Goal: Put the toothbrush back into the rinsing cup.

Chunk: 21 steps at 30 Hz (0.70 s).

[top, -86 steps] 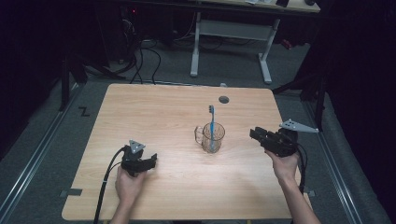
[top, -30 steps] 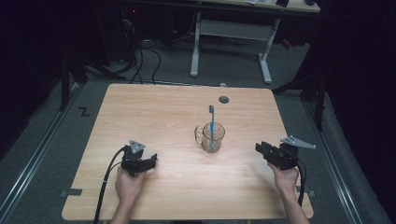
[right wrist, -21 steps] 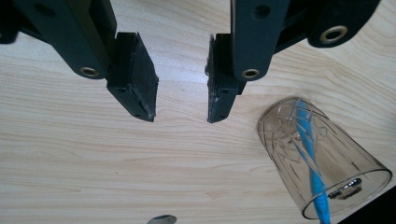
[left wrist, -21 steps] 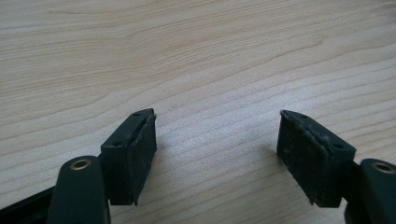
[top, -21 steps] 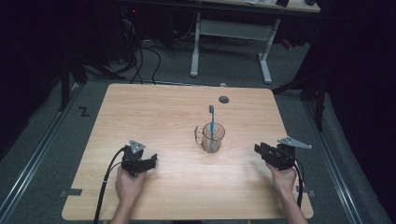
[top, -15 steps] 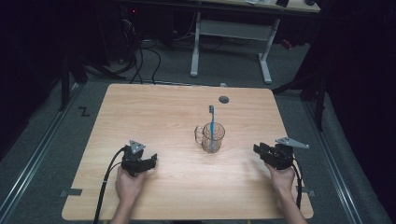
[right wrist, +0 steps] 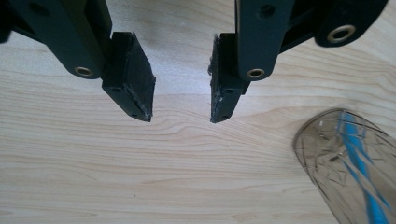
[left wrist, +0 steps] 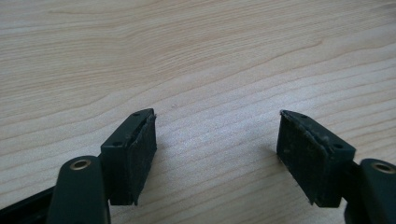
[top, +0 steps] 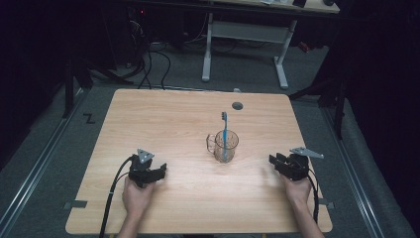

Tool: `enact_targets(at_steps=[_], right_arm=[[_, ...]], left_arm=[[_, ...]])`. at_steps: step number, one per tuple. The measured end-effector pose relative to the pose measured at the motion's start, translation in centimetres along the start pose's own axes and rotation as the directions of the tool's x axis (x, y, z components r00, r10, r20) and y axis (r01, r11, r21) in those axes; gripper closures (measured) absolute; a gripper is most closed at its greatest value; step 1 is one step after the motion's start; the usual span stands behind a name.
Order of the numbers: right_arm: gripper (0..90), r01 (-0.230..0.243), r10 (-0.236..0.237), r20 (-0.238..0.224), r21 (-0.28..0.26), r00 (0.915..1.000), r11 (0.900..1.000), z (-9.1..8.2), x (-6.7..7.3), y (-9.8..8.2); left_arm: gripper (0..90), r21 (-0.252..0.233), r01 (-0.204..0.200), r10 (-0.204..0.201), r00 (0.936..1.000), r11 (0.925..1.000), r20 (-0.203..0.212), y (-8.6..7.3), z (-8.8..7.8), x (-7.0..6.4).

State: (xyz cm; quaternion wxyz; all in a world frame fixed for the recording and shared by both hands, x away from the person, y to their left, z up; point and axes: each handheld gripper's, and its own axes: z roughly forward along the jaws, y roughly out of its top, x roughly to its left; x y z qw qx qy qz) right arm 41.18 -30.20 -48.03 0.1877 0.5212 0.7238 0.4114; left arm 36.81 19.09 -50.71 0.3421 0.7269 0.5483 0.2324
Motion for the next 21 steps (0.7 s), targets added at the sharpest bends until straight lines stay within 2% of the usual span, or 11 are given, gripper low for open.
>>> enact_targets(at_steps=[6,15,21], right_arm=[[59.1,0.012,-0.012,0.035,0.014,0.9993,1.000,0.54,-0.18,-0.34],[58.5,0.027,-0.029,0.055,0.026,0.9981,0.999,1.00,-0.03,-0.47],[56.5,0.047,-0.050,0.084,0.037,0.9952,0.998,1.04,-0.07,-0.53]], left_arm=[[29.2,0.000,0.000,0.000,1.0000,1.0000,0.000,0.00,0.00,0.00],[29.2,0.000,-0.001,0.001,1.0000,1.0000,-0.002,0.00,0.01,-0.03],[29.1,-0.001,0.001,-0.001,1.0000,1.0000,0.000,-0.01,0.00,-0.01]])
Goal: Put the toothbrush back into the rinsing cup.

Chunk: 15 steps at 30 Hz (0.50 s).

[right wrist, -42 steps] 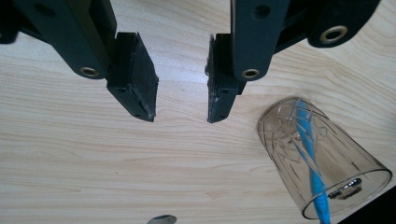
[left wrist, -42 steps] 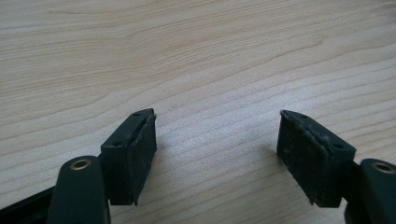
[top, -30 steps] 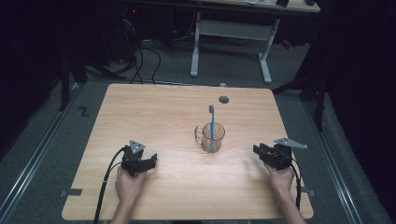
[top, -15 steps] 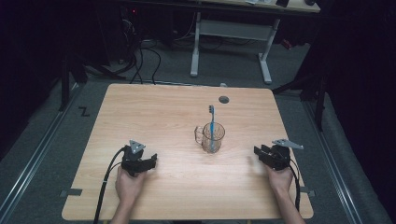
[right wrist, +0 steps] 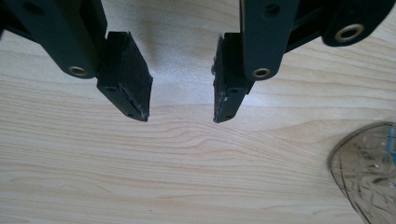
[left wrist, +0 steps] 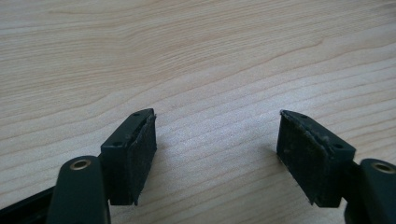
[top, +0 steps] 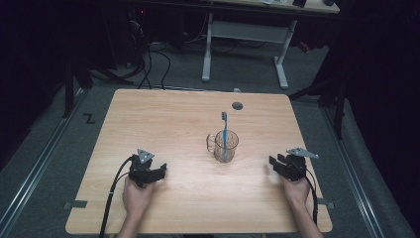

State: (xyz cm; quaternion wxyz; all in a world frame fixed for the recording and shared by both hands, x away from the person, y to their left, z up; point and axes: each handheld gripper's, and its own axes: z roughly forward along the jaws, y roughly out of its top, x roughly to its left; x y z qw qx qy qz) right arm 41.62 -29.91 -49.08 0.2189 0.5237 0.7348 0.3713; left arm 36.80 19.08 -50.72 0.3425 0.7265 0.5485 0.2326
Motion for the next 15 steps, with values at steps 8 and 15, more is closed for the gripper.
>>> enact_targets(at_steps=[8,15], right_arm=[[55.4,0.010,-0.011,0.019,0.009,0.9998,1.000,0.38,0.05,-0.13],[54.8,0.014,-0.015,0.029,0.024,0.9995,1.000,0.83,0.03,-0.27]], left_arm=[[29.1,0.000,0.000,0.000,1.0000,1.0000,0.001,0.00,0.00,0.01],[29.1,0.000,-0.001,0.001,1.0000,1.0000,-0.001,0.00,0.00,-0.01]])
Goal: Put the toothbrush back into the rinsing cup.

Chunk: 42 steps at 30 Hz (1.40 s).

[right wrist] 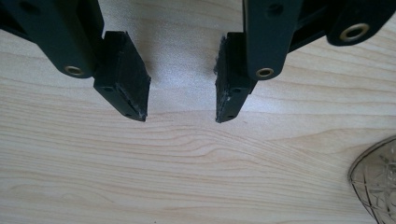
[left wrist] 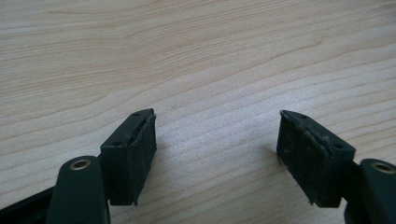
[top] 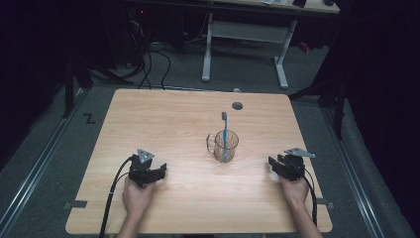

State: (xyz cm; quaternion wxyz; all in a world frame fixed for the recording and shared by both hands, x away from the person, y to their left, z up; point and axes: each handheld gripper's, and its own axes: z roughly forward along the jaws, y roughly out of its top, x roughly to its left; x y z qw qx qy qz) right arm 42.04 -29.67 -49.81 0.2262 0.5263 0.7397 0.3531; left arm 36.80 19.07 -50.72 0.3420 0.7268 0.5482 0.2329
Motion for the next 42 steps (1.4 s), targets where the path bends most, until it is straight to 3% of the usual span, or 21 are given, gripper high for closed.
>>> enact_targets(at_steps=[17,23,26,42], right_arm=[[53.9,-0.005,0.005,0.009,0.019,0.9999,1.000,0.28,-0.15,-0.08],[51.6,0.009,-0.009,0.016,0.022,0.9998,1.000,0.33,-0.01,-0.06],[48.5,0.045,-0.046,0.035,0.032,0.9983,0.998,0.41,0.46,-0.05],[45.3,0.039,-0.040,0.039,0.034,0.9984,0.999,0.44,0.47,-0.04]], left_arm=[[29.1,0.000,-0.001,0.001,1.0000,1.0000,0.000,0.00,0.00,-0.01],[29.1,0.000,-0.001,0.001,1.0000,1.0000,-0.001,0.00,0.00,-0.02],[29.1,0.001,-0.003,0.003,1.0000,1.0000,-0.003,0.00,0.00,-0.03],[29.1,0.002,-0.003,0.003,1.0000,1.0000,-0.005,-0.03,-0.02,-0.09]])
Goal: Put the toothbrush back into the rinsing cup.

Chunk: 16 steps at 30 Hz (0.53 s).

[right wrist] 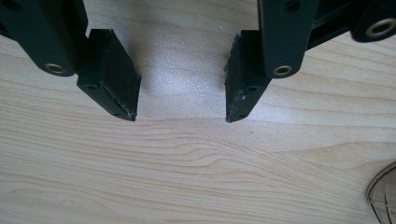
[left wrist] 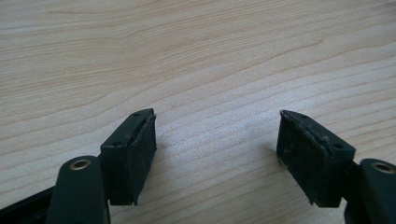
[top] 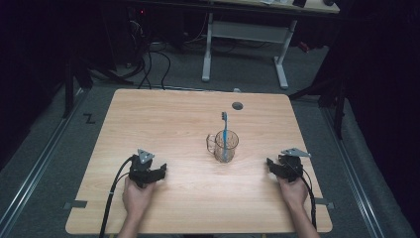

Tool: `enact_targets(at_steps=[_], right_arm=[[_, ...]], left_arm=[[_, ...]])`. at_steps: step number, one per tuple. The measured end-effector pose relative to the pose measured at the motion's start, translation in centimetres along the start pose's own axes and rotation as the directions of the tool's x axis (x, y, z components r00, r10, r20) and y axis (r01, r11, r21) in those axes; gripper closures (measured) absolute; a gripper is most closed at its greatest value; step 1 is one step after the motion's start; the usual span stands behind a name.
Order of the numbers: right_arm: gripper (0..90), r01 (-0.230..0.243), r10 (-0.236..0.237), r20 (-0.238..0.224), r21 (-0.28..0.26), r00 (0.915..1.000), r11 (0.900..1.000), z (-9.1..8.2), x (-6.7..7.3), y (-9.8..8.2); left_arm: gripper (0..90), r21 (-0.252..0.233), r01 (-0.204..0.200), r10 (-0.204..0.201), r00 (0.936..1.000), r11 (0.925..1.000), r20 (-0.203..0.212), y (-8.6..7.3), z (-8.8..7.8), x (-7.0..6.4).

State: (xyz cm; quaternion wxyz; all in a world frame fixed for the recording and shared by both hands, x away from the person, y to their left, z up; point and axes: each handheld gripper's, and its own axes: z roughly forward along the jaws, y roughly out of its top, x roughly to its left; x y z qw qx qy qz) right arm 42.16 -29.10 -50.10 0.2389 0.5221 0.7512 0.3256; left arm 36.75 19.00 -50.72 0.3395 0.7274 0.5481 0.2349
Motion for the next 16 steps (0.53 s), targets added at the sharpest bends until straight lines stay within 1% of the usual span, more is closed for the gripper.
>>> enact_targets(at_steps=[16], right_arm=[[44.4,0.000,0.000,0.001,0.001,1.0000,1.000,0.02,0.03,0.01]], left_arm=[[29.1,0.000,0.002,-0.002,1.0000,1.0000,0.000,-0.01,-0.02,0.00]])
